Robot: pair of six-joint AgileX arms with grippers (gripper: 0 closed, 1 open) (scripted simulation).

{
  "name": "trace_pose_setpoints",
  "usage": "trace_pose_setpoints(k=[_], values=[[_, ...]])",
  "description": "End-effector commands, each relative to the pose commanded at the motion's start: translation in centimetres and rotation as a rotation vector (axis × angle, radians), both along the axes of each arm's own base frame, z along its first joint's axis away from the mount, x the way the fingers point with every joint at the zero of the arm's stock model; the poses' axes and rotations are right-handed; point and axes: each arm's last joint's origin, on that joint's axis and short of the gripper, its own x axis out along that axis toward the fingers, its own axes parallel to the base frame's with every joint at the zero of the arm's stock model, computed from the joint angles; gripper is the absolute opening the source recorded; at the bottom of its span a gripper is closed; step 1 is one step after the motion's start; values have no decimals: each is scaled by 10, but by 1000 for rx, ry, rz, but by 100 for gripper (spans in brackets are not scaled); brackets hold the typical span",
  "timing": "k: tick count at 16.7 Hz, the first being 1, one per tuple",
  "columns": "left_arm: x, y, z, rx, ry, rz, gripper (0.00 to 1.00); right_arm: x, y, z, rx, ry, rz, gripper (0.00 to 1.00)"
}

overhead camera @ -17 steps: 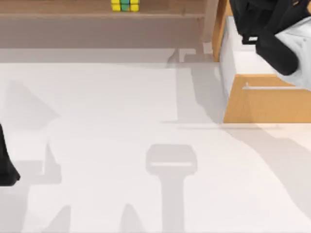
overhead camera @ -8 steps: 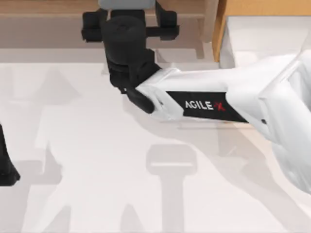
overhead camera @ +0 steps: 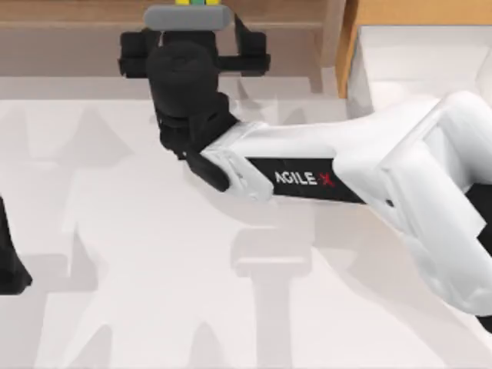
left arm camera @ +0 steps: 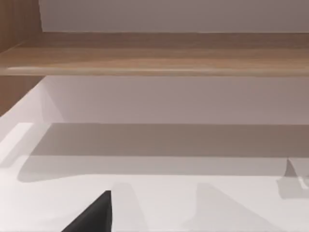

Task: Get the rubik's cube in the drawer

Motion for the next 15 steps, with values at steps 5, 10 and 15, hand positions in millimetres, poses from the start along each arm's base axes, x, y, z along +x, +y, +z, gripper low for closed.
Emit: trace_pose_setpoints(k=[5, 10, 15], values=[[0, 0, 0, 0, 0, 0, 100, 24, -9, 10, 5, -7, 3, 100], [0, 0, 0, 0, 0, 0, 100, 55, -7, 11, 5, -8, 5, 100], [0, 0, 0, 0, 0, 0, 100, 58, 2, 1, 4, -4, 3, 100]])
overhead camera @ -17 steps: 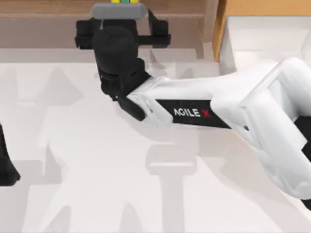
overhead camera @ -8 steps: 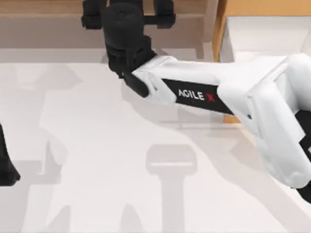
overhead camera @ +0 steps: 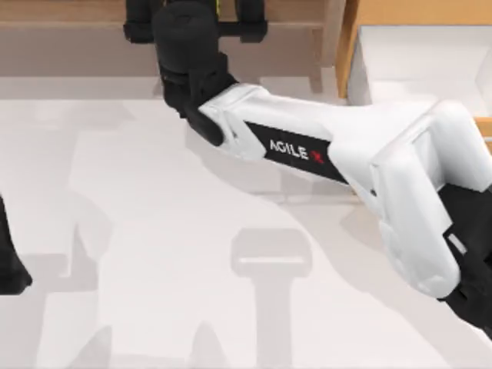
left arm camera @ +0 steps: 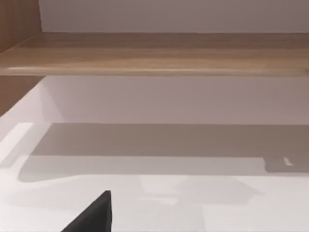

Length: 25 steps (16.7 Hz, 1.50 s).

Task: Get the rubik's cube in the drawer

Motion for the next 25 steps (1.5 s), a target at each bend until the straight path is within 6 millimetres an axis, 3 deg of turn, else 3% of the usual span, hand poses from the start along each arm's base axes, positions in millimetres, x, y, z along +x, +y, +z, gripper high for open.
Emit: trace_pose_setpoints(k=[2, 15, 25], values=[[0, 0, 0, 0, 0, 0, 100, 0, 0, 0, 0, 0, 0, 100], [0, 0, 0, 0, 0, 0, 100, 0, 0, 0, 0, 0, 0, 2], [0, 0, 0, 0, 0, 0, 100, 1, -1, 1, 3, -2, 0, 0]])
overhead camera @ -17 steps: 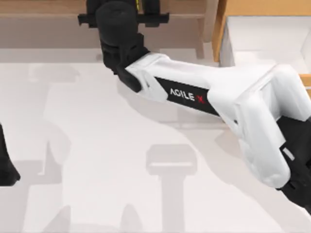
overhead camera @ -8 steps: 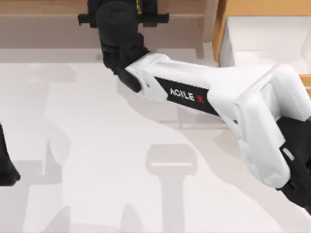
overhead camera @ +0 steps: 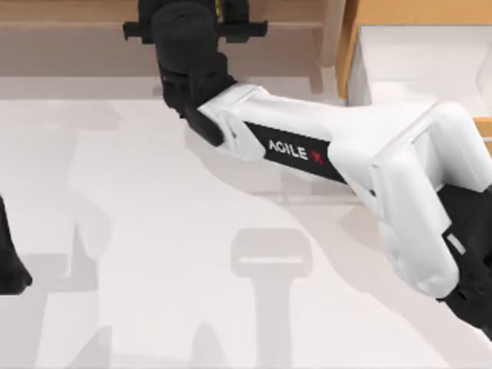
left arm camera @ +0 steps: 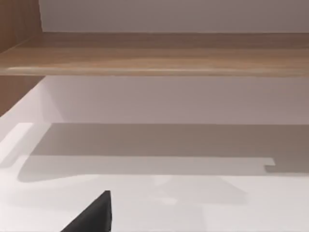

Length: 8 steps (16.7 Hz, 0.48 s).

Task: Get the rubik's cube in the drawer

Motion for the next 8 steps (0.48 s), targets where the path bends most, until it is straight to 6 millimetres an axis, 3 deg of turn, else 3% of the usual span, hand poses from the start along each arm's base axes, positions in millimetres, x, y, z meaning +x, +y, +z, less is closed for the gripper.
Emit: trace_pose_setpoints(k=[3, 6, 8], values=[[0, 0, 0, 0, 0, 0, 100, 1, 0, 10, 22, -36, 31, 0], [0, 0, 0, 0, 0, 0, 100, -4, 2, 51, 102, -145, 92, 0], [0, 0, 0, 0, 0, 0, 100, -7, 0, 65, 119, -176, 90, 0]])
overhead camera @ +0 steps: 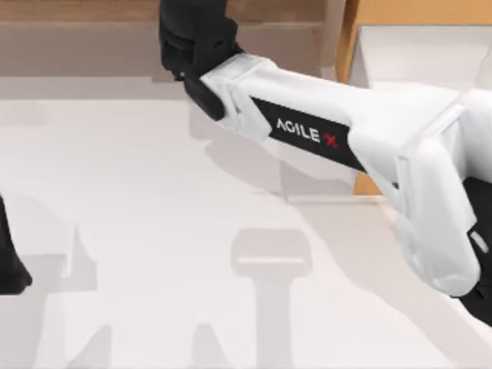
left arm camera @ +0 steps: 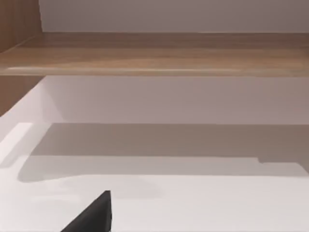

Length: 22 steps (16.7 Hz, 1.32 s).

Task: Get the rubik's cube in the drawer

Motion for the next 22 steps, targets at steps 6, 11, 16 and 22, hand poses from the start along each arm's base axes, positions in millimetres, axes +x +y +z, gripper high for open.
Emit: trace_pose_setpoints(k=[6, 11, 16, 22], values=[[0, 0, 0, 0, 0, 0, 100, -10, 0, -47, -129, 166, -90, 0], [0, 0, 0, 0, 0, 0, 100, -13, 1, -45, -119, 177, -91, 0], [0, 0, 0, 0, 0, 0, 100, -14, 3, -38, -94, 167, -47, 0], [0, 0, 0, 0, 0, 0, 100, -51, 30, 26, 43, 113, 275, 0]])
